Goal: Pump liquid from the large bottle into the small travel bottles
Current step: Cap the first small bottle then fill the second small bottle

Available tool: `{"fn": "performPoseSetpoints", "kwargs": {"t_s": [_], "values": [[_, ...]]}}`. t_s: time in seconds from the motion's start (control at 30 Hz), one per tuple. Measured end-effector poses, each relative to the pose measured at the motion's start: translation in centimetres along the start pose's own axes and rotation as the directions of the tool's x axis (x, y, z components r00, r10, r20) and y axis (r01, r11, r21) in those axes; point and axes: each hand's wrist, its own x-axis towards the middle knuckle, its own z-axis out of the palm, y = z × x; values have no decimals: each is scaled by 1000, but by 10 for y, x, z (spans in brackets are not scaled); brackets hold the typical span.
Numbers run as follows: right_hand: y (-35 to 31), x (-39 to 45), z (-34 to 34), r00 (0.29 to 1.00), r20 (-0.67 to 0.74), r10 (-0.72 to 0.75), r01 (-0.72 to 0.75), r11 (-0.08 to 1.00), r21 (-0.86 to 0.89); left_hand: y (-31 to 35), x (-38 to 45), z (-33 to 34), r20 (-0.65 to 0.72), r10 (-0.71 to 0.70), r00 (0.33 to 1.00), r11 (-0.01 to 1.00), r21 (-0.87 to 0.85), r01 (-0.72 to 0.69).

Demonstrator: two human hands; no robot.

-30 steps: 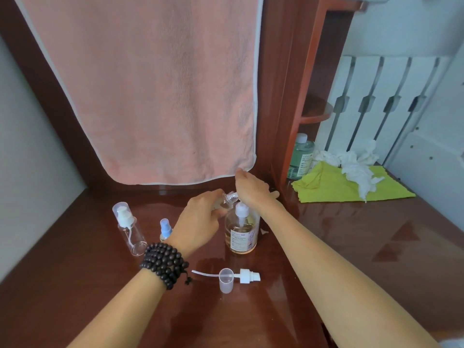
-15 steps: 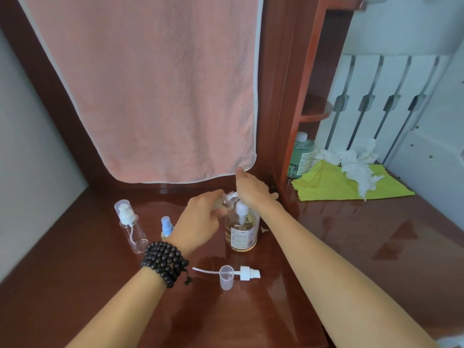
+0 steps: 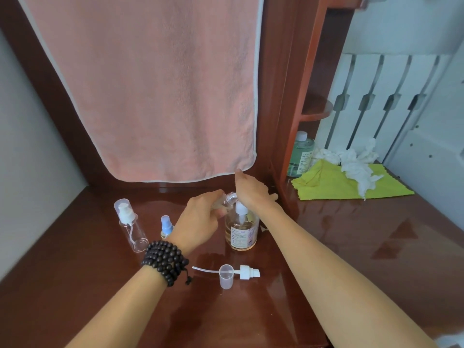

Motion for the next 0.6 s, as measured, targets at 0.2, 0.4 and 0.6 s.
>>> {"fn": "performPoseSetpoints", "kwargs": {"t_s": [0.2,0.4,0.6], "values": [[0,5,-1,999,18,-27,27,999,34,1,2,-2,-2,11,1000,1000,-21,-11],[6,7,8,998,43,44,-44,999,5,0,-1,6,-4,-16,1000,1000,5,16],[2,11,0,999,42,10,-12,998,58,2,2,-5,27,-16,1000,999,-41,17]]}}
